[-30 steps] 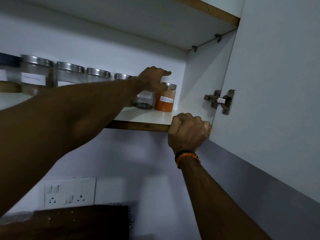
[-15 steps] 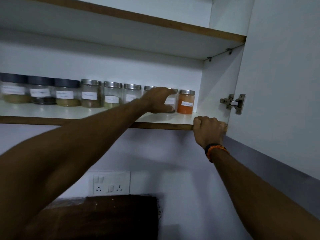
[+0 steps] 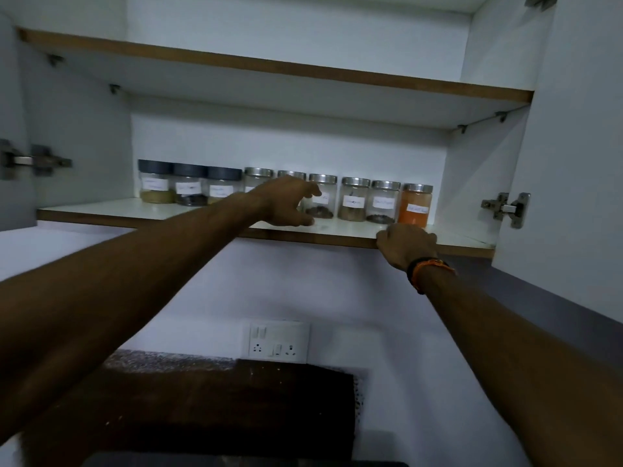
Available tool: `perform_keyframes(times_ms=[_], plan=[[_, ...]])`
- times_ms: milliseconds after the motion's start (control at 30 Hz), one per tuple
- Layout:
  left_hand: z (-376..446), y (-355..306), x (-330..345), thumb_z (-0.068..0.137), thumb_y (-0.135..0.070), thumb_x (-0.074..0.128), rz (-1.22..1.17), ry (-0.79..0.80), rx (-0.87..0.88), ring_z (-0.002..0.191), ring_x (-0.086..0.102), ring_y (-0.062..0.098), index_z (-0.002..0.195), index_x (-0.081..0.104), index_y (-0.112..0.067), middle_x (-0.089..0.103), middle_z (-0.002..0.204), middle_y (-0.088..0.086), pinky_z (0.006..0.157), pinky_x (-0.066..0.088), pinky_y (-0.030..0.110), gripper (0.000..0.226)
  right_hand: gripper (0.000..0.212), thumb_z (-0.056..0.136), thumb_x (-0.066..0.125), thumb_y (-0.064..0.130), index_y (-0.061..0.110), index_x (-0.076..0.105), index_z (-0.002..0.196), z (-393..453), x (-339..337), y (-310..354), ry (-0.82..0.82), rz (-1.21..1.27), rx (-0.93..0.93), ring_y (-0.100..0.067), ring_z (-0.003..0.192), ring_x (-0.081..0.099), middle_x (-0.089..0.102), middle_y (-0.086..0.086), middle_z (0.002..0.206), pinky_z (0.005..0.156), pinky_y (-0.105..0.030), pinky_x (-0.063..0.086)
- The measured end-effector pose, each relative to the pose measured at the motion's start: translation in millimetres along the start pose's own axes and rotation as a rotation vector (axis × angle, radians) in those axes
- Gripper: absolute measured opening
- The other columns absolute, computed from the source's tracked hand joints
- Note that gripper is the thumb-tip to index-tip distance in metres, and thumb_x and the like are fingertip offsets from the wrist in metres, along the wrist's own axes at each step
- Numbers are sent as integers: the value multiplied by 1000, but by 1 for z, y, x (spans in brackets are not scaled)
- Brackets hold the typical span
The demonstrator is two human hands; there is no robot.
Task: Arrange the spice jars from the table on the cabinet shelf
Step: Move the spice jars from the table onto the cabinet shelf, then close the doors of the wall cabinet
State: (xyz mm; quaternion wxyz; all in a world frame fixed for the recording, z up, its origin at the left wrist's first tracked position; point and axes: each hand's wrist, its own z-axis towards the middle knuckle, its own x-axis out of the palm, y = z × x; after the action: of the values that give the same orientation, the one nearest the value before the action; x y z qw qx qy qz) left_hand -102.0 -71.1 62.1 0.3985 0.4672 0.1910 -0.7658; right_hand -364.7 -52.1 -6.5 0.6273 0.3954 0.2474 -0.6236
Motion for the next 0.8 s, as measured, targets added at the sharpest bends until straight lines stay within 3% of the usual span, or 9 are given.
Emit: perform_keyframes(times_ms=[100,200,300,500,667,800], plan=[[-30,11,-22,87,-36,73,43,16,-44,127,55,25,143,49,-15,59,140,6,105,45,38,64,34,92,48,35,9,67,101,-7,-3,56,20,107,-114,-32,92,62,67,-12,100,82,-39,50],[-61,26,-44,86,-35,72,87,11,-86,127,55,25,143,49,-15,60,140,7,103,45,36,64,27,86,52,32,11,68,90,-12,-5,110,25,191,-195,-31,88,64,67,-11,89,66,-30,43],[-100,44,-67,87,-36,72,146,26,-147,128,55,26,145,47,-17,59,140,6,105,45,38,66,35,85,54,28,11,70,110,-18,-11,161,25,235,-258,-32,95,63,70,-13,105,70,-31,44],[-180,81,-111,87,-37,70,309,33,-315,121,56,32,143,49,-14,60,136,12,100,47,44,65,35,86,54,25,10,68,114,-34,-32,244,-45,345,-453,-35,105,62,69,-15,114,87,-41,53],[-245,98,-148,88,-40,70,411,16,-438,128,52,29,147,45,-16,51,146,9,107,43,44,68,49,91,52,23,15,54,139,-56,-54,311,-101,439,-657,-37,118,56,59,-16,131,97,-45,48],[-290,106,-173,87,-42,69,525,7,-501,127,51,28,145,47,-17,53,144,7,107,40,42,67,52,92,50,21,18,50,144,-78,-71,357,-162,494,-786,-34,123,52,54,-14,140,103,-46,44]])
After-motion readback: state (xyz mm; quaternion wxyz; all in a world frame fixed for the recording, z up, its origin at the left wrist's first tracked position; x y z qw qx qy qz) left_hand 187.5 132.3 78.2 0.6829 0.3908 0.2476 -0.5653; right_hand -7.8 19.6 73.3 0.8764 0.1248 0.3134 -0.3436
